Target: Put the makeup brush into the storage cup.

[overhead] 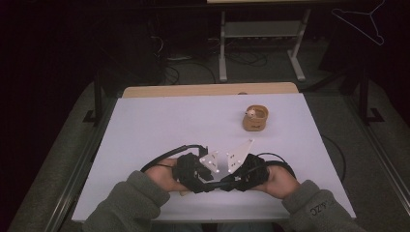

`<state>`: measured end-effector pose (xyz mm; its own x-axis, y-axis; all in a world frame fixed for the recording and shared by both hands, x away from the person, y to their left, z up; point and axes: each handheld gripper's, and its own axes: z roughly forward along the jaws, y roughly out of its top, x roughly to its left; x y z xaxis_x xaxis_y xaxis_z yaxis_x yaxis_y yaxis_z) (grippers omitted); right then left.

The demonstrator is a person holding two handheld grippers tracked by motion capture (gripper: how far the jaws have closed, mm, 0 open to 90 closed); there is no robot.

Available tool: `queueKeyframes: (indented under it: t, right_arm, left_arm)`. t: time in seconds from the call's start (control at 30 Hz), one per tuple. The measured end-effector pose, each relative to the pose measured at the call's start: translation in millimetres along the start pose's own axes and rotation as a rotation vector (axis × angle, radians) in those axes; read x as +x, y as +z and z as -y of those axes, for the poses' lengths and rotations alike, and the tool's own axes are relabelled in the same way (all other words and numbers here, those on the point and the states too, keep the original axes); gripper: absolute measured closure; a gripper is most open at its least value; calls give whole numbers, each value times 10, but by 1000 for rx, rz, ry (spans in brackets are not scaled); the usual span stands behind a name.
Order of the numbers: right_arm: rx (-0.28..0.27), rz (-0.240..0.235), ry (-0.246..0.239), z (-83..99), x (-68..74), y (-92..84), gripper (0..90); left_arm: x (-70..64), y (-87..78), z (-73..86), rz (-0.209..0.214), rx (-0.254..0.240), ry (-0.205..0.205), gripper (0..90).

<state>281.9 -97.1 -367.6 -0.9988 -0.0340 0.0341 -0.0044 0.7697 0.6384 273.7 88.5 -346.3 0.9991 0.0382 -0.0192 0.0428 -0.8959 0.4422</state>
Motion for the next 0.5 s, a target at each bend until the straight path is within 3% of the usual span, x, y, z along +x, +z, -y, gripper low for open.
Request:
queueKeyframes:
  t: [0.17,0.27,0.4,0.5]
  right_arm:
    - [-12,11,5,15,10,-45,764]
    - [-8,15,36,45,18,-92,764]
    - [-31,20,42,83,7,-137,764]
    - [-28,21,48,91,19,-127,762]
  left_arm:
    - [8,-2,103,4,-9,-30,581]
    - [12,-2,163,6,2,-34,577]
    - [23,-22,210,7,-14,-36,685]
    - [17,-34,204,7,-10,-25,694]
